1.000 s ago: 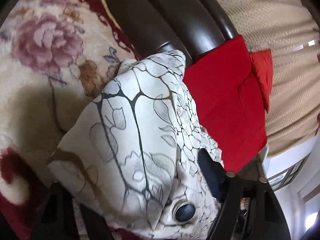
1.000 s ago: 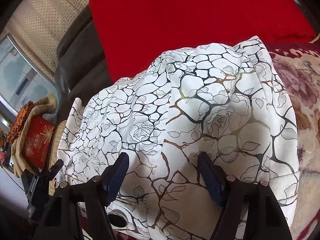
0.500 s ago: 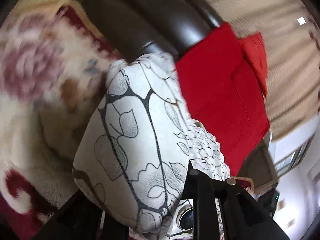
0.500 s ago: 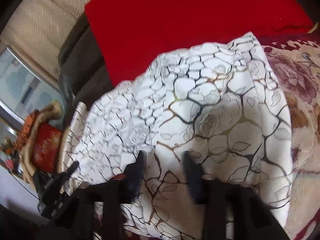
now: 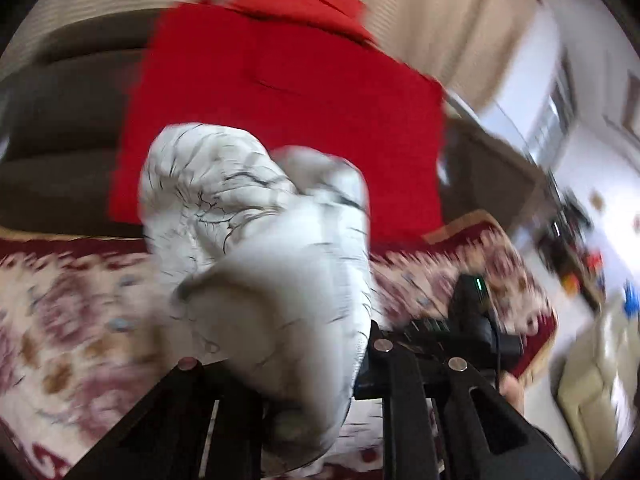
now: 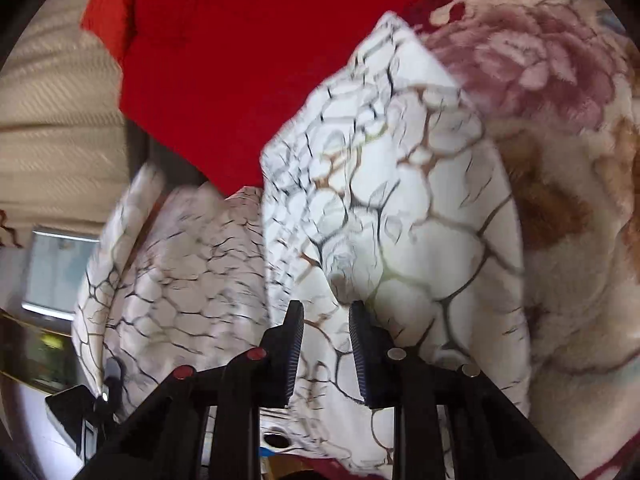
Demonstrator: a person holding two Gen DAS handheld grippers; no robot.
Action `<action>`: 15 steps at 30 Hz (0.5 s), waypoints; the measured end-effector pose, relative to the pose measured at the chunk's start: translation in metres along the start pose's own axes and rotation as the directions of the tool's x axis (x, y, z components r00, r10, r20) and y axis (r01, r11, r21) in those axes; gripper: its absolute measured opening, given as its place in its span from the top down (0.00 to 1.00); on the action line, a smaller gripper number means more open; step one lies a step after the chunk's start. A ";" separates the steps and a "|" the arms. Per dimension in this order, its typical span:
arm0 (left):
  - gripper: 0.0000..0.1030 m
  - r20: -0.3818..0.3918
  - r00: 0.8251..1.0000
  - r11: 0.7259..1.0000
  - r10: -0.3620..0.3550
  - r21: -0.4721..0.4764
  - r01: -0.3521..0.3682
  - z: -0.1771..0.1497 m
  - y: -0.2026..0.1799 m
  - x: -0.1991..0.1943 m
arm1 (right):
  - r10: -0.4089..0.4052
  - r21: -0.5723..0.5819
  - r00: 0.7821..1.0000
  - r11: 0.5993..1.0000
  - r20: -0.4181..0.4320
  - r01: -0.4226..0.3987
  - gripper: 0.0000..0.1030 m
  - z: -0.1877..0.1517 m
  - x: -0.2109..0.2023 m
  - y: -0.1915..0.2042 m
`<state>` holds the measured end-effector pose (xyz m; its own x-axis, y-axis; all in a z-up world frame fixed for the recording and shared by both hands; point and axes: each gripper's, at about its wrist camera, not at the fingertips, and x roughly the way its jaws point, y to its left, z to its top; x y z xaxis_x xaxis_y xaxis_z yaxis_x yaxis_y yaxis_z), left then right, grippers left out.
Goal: Fold large clothes
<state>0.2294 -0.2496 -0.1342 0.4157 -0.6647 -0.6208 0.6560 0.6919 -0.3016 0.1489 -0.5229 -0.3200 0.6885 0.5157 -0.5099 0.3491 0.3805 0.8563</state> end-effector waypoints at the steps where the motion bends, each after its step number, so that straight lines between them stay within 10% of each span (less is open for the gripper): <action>1: 0.83 -0.031 0.999 0.999 -0.020 0.031 0.021 -0.002 -0.016 0.016 | 0.018 0.015 0.999 1.000 0.028 -0.018 0.71 0.005 -0.010 -0.005; 9: 0.77 -0.317 0.947 0.995 -0.039 0.072 0.065 -0.049 -0.049 0.132 | 0.075 0.237 0.994 0.967 0.082 -0.092 0.71 0.039 -0.041 -0.064; 11: 0.58 -0.311 0.946 0.988 -0.091 0.090 0.124 -0.044 -0.048 0.121 | 0.112 0.283 0.989 0.949 0.097 -0.135 0.68 0.042 -0.044 -0.073; 14: 0.52 -0.341 0.934 0.982 -0.106 0.112 0.152 -0.043 -0.051 0.116 | 0.169 0.301 0.973 0.930 0.154 -0.209 0.21 0.045 -0.059 -0.075; 15: 0.52 -0.347 0.932 0.981 -0.108 0.115 0.157 -0.047 -0.049 0.117 | 0.191 0.297 0.967 0.926 0.170 -0.235 0.21 0.044 -0.061 -0.075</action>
<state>0.2160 -0.3475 -0.2261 0.0980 -0.5963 -0.7968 0.7812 0.5421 -0.3096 0.1093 -0.6165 -0.3493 0.8401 0.4410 -0.3159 0.3505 0.0032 0.9366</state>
